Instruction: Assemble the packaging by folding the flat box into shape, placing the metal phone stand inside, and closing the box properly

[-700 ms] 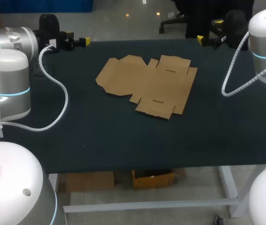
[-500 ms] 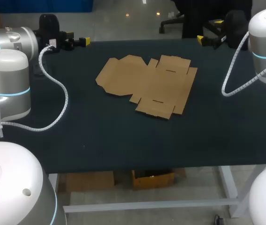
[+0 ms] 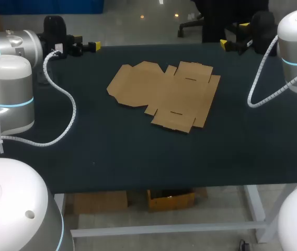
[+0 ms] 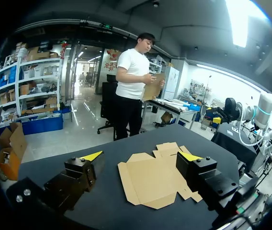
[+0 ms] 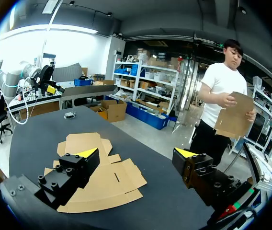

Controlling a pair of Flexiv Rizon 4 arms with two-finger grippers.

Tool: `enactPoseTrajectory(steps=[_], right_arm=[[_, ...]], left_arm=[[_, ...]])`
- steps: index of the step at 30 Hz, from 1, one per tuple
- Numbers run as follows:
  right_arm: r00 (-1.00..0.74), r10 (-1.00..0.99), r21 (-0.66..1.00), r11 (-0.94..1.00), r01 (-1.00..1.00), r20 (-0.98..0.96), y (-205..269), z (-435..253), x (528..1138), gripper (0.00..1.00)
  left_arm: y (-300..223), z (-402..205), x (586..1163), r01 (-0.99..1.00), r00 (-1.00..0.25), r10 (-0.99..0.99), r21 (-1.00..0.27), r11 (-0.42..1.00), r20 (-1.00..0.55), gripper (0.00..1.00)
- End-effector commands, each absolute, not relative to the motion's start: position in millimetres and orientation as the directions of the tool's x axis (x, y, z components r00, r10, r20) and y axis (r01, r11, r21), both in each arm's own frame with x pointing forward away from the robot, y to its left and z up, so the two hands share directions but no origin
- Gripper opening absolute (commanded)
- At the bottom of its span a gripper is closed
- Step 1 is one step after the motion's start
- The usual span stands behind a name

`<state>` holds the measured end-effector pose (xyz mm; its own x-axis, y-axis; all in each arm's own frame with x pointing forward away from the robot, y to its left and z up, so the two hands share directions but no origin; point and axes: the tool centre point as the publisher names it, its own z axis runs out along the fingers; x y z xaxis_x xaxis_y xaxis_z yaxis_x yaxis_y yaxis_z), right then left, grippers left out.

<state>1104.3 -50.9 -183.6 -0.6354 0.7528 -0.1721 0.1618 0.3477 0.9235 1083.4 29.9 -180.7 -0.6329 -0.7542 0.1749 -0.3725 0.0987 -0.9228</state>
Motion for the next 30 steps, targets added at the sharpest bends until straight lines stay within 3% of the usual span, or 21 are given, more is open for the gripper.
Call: enactPoseTrajectory(steps=[1, 18, 30], right_arm=[[-0.634, 0.754, 0.924, 0.346, 0.16, -0.173, -50.6, -184.1, 1104.0, 1.0], [-0.663, 0.739, 0.929, 0.316, 0.19, -0.116, -59.5, -181.7, 1102.4, 1.0], [-0.665, 0.747, 0.842, 0.354, 0.407, 0.007, -90.6, -182.0, 1095.4, 1.0]], left_arm=[[29.7, -181.6, 1083.2, -0.369, -0.633, -0.755, -0.924, 0.096, 0.174, 1.0], [29.4, -175.3, 1079.0, -0.439, -0.601, -0.769, -0.894, 0.09, 0.217, 1.0], [30.5, -169.4, 1060.8, -0.591, -0.49, -0.827, -0.802, 0.082, 0.276, 1.0]])
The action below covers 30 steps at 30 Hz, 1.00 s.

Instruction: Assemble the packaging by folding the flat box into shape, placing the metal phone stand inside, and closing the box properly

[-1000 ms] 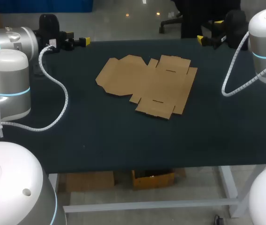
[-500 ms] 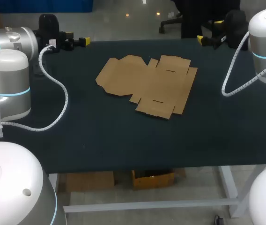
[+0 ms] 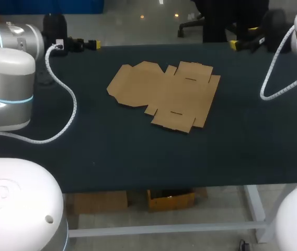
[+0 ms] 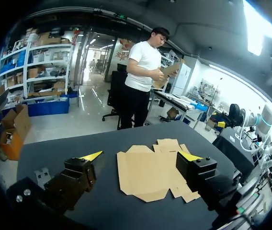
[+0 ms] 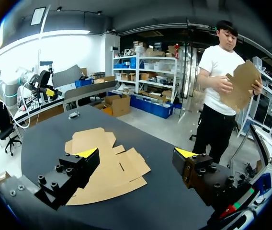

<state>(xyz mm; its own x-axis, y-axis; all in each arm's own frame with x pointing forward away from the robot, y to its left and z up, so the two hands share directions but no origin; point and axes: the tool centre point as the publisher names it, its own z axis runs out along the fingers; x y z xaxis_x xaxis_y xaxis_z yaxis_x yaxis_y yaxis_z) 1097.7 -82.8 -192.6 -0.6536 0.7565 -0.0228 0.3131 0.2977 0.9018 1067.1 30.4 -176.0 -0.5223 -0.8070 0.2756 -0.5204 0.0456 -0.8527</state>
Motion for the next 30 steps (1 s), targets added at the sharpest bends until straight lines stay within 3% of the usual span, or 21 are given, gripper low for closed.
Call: enactPoseTrajectory(steps=[1, 25, 30], right_arm=[[-0.661, 0.75, 0.834, 0.359, 0.42, 0.01, -92.8, -182.5, 1094.8, 1.0], [-0.624, 0.774, 0.608, 0.444, 0.658, 0.11, -120.9, -216.9, 1066.9, 1.0], [-0.612, 0.782, 0.575, 0.446, 0.686, 0.124, -124.6, -221.3, 1064.9, 1.0]], left_arm=[[30.6, -169.7, 1059.6, -0.602, -0.483, -0.83, -0.794, 0.084, 0.279, 1.0], [32.9, -192.4, 1026.4, -0.828, -0.256, -0.928, -0.556, 0.066, 0.271, 1.0], [35.0, -194.6, 1021.7, -0.857, -0.257, -0.93, -0.506, 0.093, 0.263, 1.0]])
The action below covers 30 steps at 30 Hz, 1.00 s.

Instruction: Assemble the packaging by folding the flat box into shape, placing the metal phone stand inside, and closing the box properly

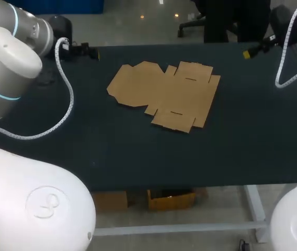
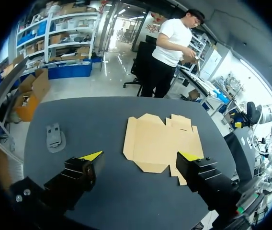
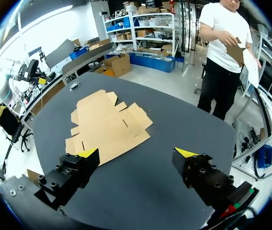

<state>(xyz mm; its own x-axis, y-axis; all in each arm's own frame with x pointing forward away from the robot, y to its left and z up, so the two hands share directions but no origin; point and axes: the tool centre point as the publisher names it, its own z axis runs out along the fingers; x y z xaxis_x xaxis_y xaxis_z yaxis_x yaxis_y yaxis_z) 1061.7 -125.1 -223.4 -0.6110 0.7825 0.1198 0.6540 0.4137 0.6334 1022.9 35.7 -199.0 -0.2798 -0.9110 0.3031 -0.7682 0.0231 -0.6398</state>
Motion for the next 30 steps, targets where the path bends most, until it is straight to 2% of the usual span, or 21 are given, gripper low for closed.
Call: enactPoseTrajectory(steps=[1, 21, 30], right_arm=[[-0.612, 0.782, 0.575, 0.446, 0.686, 0.124, -124.6, -221.3, 1064.9, 1.0], [-0.612, 0.782, 0.575, 0.446, 0.686, 0.124, -124.6, -221.3, 1064.9, 1.0], [-0.603, 0.784, 0.508, 0.463, 0.726, 0.147, -125.8, -224.1, 1057.1, 1.0]], left_arm=[[35.0, -194.6, 1021.7, -0.857, -0.257, -0.93, -0.506, 0.093, 0.263, 1.0], [35.0, -194.6, 1021.7, -0.857, -0.257, -0.93, -0.506, 0.093, 0.263, 1.0], [35.1, -207.9, 997.3, -0.884, -0.172, -0.952, -0.467, 0.034, 0.255, 1.0]])
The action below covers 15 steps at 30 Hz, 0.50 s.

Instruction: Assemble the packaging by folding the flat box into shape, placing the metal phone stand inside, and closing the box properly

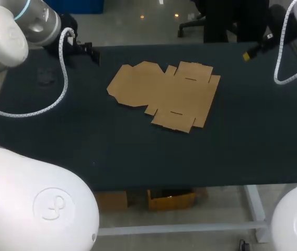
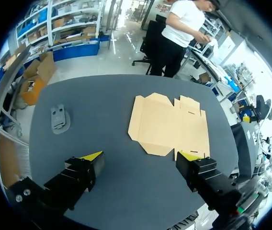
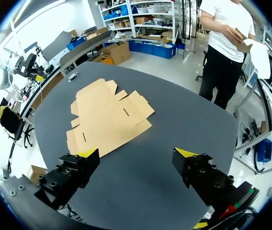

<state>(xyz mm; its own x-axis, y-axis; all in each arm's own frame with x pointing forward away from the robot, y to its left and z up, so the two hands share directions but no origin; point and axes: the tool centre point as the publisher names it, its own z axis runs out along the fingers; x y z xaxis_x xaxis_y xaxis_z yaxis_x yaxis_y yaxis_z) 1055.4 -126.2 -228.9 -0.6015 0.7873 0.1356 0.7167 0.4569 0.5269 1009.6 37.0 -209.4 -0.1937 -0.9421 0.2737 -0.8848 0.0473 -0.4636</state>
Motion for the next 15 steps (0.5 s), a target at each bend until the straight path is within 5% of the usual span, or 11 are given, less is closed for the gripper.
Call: enactPoseTrajectory(steps=[1, 15], right_arm=[[-0.601, 0.786, 0.501, 0.465, 0.729, 0.145, -126.2, -224.5, 1056.2, 1.0], [-0.622, 0.766, 0.444, 0.507, 0.739, 0.161, -126.7, -243.6, 1046.0, 1.0]], left_arm=[[35.1, -208.4, 994.1, -0.884, -0.165, -0.952, -0.466, 0.026, 0.259, 1.0], [28.6, -210.0, 957.9, -0.91, -0.088, -0.949, -0.413, -0.046, 0.302, 1.0]])
